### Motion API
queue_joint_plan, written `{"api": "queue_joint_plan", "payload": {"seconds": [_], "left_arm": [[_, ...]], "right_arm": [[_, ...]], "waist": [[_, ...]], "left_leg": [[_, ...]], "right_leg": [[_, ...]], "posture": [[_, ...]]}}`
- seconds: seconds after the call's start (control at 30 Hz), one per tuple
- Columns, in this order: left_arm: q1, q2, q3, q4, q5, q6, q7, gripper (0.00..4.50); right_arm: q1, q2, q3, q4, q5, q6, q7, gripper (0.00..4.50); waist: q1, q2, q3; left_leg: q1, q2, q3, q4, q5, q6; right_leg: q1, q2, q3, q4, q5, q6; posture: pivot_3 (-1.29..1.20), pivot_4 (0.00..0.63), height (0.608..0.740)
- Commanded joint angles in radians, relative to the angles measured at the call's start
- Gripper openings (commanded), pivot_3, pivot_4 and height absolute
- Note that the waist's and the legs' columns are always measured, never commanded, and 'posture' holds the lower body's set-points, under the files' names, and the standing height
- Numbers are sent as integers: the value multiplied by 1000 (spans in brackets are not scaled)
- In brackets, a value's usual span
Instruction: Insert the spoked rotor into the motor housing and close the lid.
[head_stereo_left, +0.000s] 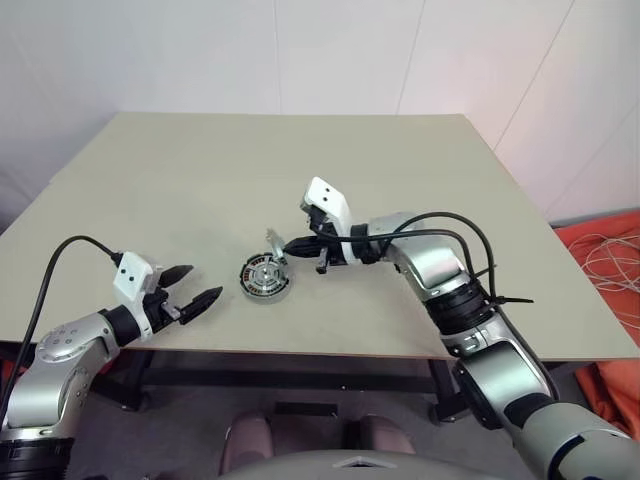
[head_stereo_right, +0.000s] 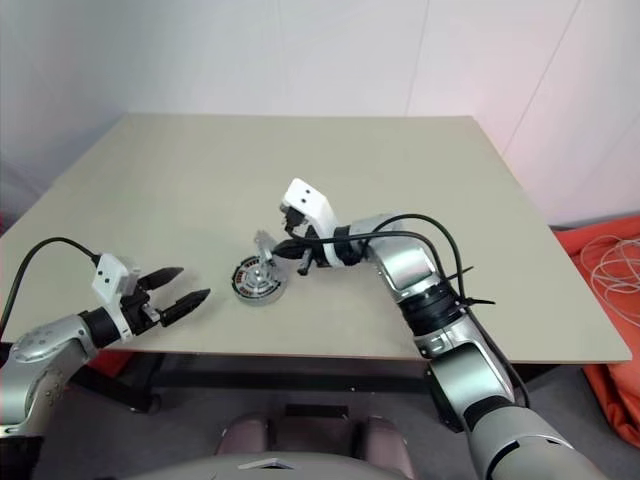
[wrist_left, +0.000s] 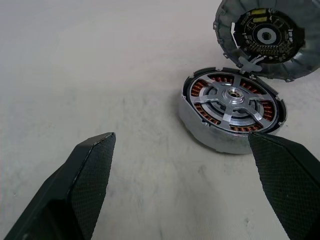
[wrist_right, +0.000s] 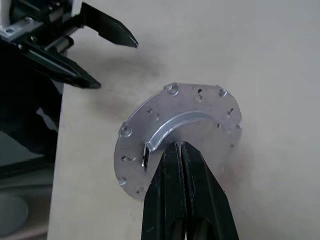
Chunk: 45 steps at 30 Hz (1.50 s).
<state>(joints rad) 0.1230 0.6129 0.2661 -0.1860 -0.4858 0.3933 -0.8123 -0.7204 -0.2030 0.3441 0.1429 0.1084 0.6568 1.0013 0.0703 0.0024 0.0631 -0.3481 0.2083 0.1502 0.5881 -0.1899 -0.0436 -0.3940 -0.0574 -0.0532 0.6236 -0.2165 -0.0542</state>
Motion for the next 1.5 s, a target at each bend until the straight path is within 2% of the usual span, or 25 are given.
{"api": "queue_joint_plan", "payload": {"seconds": [0.03,0.63,1.27,1.5], "left_arm": [[-3,17,29,-46,-16,0,2,4500],[-9,10,20,-64,-18,22,5,4500],[16,7,27,-73,-22,22,3,4500],[14,14,32,-70,-22,22,-1,4500]], "right_arm": [[-24,25,17,36,5,-47,-10,2],[-46,120,87,367,-95,-266,-59,2],[-41,112,-44,259,13,-279,-26,2],[-49,91,-21,278,18,-310,55,2322]], "waist": [[0,0,0],[-2,0,0],[-1,0,0],[-1,0,0]], "left_leg": [[0,0,0,0,0,0],[3,0,0,0,0,0],[3,0,0,-2,0,0],[3,0,0,-2,0,0]], "right_leg": [[0,0,0,0,0,0],[3,0,0,0,0,0],[3,0,0,-1,1,-2],[3,0,0,0,0,0]], "posture": [[0,0,740],[0,0,740],[0,0,740],[0,0,740]]}}
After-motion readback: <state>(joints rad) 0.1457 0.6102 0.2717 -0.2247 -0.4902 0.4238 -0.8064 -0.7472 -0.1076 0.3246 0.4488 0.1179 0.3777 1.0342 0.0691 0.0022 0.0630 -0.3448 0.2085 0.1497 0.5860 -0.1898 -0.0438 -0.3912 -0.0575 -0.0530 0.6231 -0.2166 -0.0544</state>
